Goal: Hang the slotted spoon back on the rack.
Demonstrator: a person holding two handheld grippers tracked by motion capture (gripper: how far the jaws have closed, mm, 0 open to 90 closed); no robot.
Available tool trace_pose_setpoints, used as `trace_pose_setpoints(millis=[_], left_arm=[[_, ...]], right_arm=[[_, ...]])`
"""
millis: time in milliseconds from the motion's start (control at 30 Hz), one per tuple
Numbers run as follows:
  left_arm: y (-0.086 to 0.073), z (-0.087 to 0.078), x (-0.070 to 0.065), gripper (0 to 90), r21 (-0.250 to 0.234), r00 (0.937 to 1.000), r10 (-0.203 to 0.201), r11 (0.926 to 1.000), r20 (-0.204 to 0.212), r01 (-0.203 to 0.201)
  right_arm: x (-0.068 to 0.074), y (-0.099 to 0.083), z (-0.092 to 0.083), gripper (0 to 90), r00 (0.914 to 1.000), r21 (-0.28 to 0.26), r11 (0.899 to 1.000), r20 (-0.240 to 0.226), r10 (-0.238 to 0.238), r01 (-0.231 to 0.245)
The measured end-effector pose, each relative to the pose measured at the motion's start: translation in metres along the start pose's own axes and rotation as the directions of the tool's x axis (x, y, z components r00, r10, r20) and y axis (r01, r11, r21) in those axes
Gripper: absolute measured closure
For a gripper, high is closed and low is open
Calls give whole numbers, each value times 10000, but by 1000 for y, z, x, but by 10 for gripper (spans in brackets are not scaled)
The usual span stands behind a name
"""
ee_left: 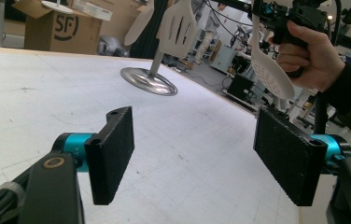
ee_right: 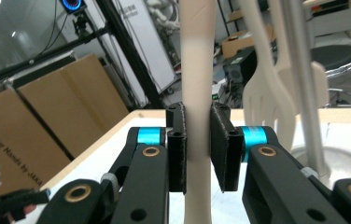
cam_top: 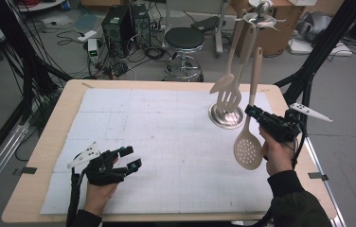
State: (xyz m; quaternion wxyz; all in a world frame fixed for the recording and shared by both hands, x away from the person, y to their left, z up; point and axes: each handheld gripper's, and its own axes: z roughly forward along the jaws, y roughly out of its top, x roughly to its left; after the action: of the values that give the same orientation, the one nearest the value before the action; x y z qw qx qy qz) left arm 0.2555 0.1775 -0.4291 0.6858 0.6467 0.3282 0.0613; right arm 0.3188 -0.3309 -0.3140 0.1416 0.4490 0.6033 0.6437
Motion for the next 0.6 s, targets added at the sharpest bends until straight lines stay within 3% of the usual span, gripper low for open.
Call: trace_pose_setpoints(millis=[600], left_arm=[[-1,-1,0,294,-7,10000,-38,10000,-37,38]], right_arm=[[-8,31,-7,784,9997,-899,9959,237,45,-24]])
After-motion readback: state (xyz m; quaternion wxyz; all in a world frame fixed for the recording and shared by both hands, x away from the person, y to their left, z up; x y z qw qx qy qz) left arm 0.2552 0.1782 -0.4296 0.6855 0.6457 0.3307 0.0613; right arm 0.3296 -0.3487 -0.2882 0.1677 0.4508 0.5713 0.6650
